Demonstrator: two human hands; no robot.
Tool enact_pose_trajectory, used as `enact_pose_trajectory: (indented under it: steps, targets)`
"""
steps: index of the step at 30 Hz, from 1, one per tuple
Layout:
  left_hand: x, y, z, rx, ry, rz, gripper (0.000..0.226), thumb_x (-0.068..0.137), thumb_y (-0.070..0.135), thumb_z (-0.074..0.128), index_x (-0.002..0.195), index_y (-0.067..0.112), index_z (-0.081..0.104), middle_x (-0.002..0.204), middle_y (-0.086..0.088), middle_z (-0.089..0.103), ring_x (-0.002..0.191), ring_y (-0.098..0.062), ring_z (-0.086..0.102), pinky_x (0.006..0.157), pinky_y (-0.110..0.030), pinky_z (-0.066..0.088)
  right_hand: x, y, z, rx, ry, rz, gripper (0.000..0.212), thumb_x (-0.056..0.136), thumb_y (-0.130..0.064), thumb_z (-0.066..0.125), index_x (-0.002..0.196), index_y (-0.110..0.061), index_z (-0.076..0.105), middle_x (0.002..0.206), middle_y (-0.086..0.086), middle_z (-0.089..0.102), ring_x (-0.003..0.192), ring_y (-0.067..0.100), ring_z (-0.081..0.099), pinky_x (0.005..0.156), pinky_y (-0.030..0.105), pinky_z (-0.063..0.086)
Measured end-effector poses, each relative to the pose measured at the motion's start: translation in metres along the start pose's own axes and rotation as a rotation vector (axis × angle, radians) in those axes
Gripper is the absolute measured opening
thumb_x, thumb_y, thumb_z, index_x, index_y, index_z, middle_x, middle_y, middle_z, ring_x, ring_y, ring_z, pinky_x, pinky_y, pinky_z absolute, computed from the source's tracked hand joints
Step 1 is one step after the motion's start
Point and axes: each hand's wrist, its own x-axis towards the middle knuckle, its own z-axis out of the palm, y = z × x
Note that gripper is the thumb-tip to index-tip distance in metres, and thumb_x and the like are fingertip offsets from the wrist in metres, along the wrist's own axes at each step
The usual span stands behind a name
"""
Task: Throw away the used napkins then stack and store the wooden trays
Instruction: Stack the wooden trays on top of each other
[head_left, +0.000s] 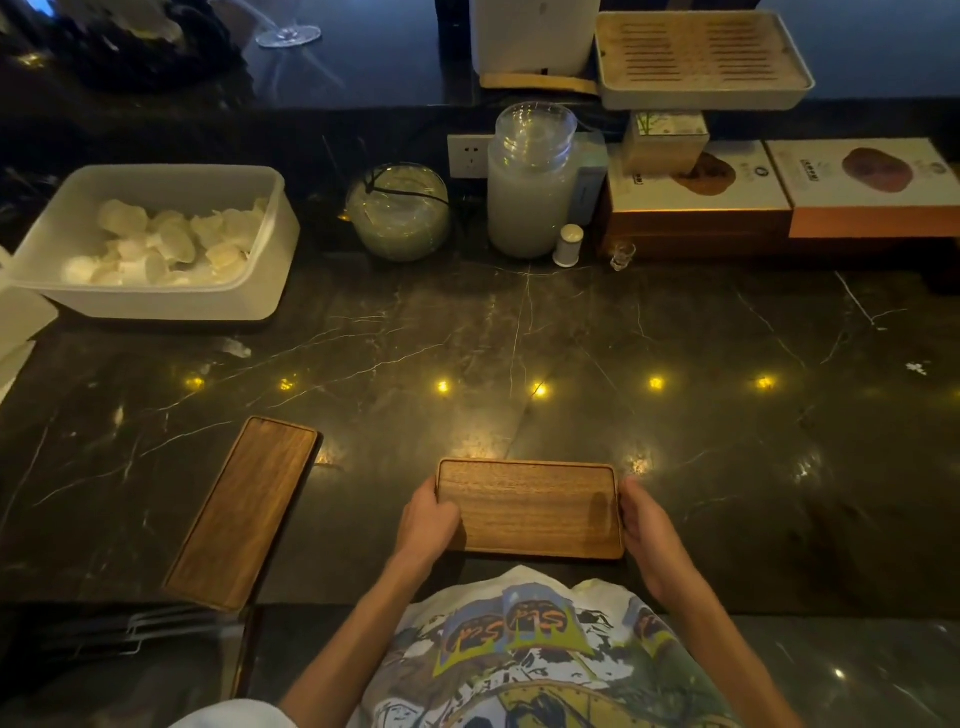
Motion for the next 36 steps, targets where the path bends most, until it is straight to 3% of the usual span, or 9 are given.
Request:
enact_pose_trajectory:
  steps: [4,8,10,14,19,25,30,33,36]
  targets:
    - [0.002,0.003,0.000,0.015,0.018,-0.016,0.021,0.090,0.016,0.052,0.104,0.028,0.062,0.100,0.004,0.070,0.096,-0.014,0.065,0.089,-0.041,0.055,0.004,0.000,0.001,-0.016,-0.011,-0.004,0.043,0.101,-0.050,0.030,0.096,-0.031,0.069,0.091,-0.009,0.074,0.090,0.006,0.066,0.070,0.028,0.047]
    - [0.004,0.009,-0.002,0.017,0.045,-0.028,0.019,0.087,0.016,0.053,0.099,0.027,0.062,0.098,0.003,0.069,0.092,-0.014,0.064,0.087,-0.040,0.055,0.011,-0.009,0.007,-0.006,0.004,-0.015,0.040,0.102,-0.048,0.032,0.087,-0.031,0.065,0.070,-0.018,0.074,0.069,-0.002,0.068,0.064,0.023,0.044]
    - [0.007,0.012,-0.004,0.013,0.064,-0.037,0.018,0.086,0.016,0.052,0.099,0.025,0.061,0.097,0.003,0.068,0.090,-0.014,0.064,0.084,-0.039,0.056,0.016,-0.015,0.011,-0.005,0.004,-0.035,0.039,0.102,-0.047,0.033,0.087,-0.030,0.065,0.068,-0.020,0.073,0.067,-0.003,0.068,0.064,0.023,0.044]
    - [0.013,0.019,-0.012,-0.027,0.083,-0.036,0.019,0.088,0.017,0.052,0.104,0.021,0.062,0.099,0.001,0.070,0.089,-0.014,0.066,0.074,-0.033,0.057,0.023,-0.028,0.018,-0.023,-0.016,-0.064,0.042,0.102,-0.046,0.033,0.089,-0.028,0.069,0.079,-0.014,0.076,0.082,0.005,0.069,0.069,0.028,0.046]
    - [0.019,0.025,-0.018,-0.053,0.108,-0.039,0.022,0.091,0.015,0.053,0.110,0.017,0.062,0.098,0.000,0.070,0.091,-0.017,0.067,0.081,-0.039,0.059,0.027,-0.033,0.026,-0.042,-0.051,-0.065,0.049,0.102,-0.046,0.034,0.081,-0.035,0.077,0.089,-0.008,0.077,0.081,0.005,0.072,0.074,0.031,0.048]
    - [0.015,0.017,-0.014,-0.018,0.121,-0.008,0.029,0.094,0.010,0.056,0.120,0.019,0.060,0.108,-0.001,0.069,0.099,-0.017,0.066,0.087,-0.038,0.058,0.028,-0.029,0.029,-0.109,-0.044,-0.073,0.039,0.101,-0.044,0.036,0.111,-0.025,0.069,0.104,0.002,0.075,0.098,0.018,0.070,0.085,0.037,0.052]
    - [0.012,0.017,-0.013,-0.029,0.115,0.016,0.031,0.092,0.007,0.056,0.119,0.021,0.060,0.107,-0.001,0.070,0.099,-0.018,0.068,0.089,-0.044,0.058,0.026,-0.027,0.029,-0.111,-0.056,-0.079,0.039,0.102,-0.041,0.036,0.122,-0.021,0.062,0.111,0.005,0.071,0.105,0.022,0.067,0.091,0.041,0.052]
    - [0.013,0.015,-0.017,-0.024,0.083,0.029,0.032,0.092,0.009,0.056,0.121,0.022,0.059,0.107,0.001,0.070,0.099,-0.016,0.067,0.090,-0.042,0.057,0.024,-0.027,0.032,-0.159,-0.051,-0.102,0.035,0.102,-0.036,0.039,0.127,-0.022,0.060,0.110,0.000,0.072,0.102,0.018,0.068,0.086,0.036,0.054]
    - [0.014,0.016,-0.021,0.022,0.052,0.054,0.032,0.095,0.014,0.054,0.125,0.023,0.056,0.114,0.000,0.067,0.104,-0.015,0.064,0.093,-0.040,0.054,0.023,-0.027,0.038,-0.378,0.013,-0.157,0.048,0.100,-0.034,0.047,0.146,-0.024,0.040,0.140,0.004,0.054,0.123,0.022,0.056,0.100,0.045,0.049]
